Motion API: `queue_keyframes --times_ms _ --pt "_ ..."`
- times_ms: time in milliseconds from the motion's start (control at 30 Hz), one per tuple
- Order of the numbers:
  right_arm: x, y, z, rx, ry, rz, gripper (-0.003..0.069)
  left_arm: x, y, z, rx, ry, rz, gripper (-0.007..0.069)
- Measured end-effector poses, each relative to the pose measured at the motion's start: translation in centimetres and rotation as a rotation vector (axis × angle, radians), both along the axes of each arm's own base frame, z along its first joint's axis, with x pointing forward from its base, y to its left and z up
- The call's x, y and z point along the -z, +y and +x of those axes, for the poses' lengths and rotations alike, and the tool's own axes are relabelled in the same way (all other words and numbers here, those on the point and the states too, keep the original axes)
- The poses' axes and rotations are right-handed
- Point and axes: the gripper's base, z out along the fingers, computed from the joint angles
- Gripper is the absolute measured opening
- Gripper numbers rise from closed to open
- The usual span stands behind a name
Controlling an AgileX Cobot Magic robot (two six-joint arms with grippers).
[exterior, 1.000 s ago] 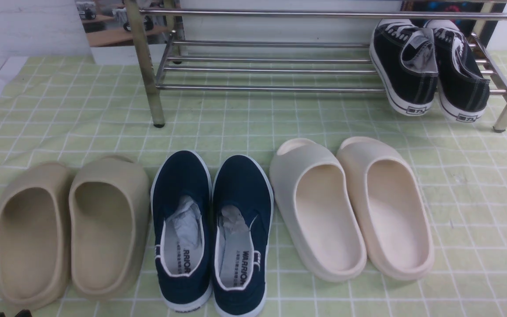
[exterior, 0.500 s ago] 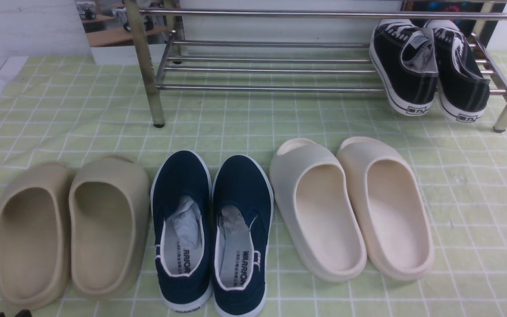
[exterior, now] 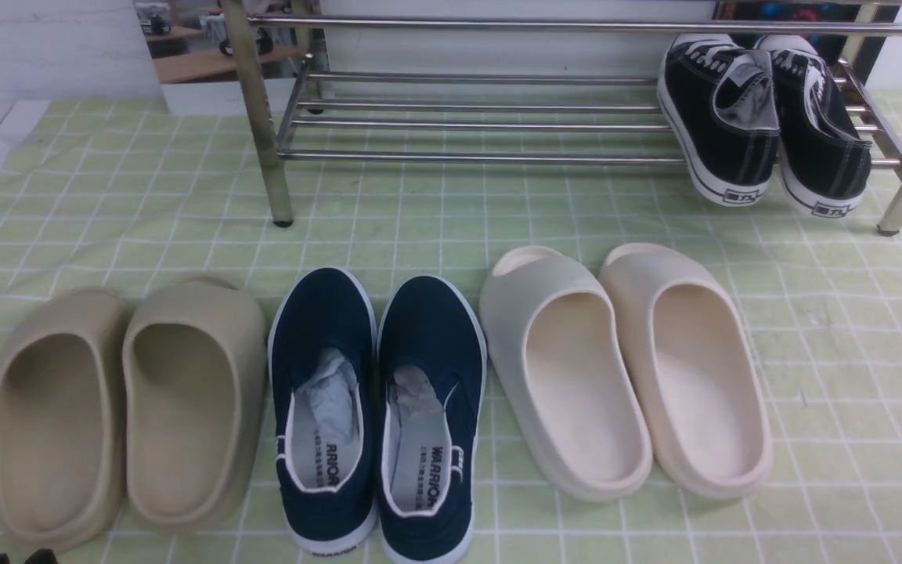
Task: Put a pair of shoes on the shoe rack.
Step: Use the left arm to grab the shoe closest to it
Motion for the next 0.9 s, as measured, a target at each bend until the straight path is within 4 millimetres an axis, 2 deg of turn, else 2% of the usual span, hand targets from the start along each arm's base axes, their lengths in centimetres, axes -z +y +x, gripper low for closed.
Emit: queue_keyframes --times_ms 167,433,567,700,767,800,867,900 --pt "0.0 0.0 0.0 0.0 0.0 0.0 0.0146 -1.0 0.0 0.3 0.001 -0.111 -0.006 0.0239" --pt "0.0 0.0 0.0 0.0 0.0 0.0 0.0157 -4.0 -0.1 0.4 0.007 -0.442 -0.001 0.0239" --pt "0.0 0.0 0.0 0.0 0.0 0.0 0.0163 -6.2 -0.1 -0.2 0.011 -0.697 -0.042 0.0239" --pt "0.0 0.0 0.0 0.0 0.0 0.0 0.0163 -8.6 0.1 -1.4 0.026 -0.946 -0.189 0.023" --pt "0.0 0.0 0.0 0.0 0.0 0.0 0.0165 -10.8 0.1 -2.1 0.035 -1.001 -0.24 0.0185" --pt "0.0 0.0 0.0 0.0 0.0 0.0 0.0165 -11.1 0.1 -2.2 0.035 -1.003 -0.24 0.0179" --pt "0.0 0.0 0.0 0.0 0.0 0.0 0.0167 -15.1 0.2 -3.4 0.037 -0.971 -0.256 0.0059" --pt "0.0 0.0 0.0 0.0 0.0 0.0 0.0167 -14.9 0.2 -3.2 0.035 -0.949 -0.255 0.0048"
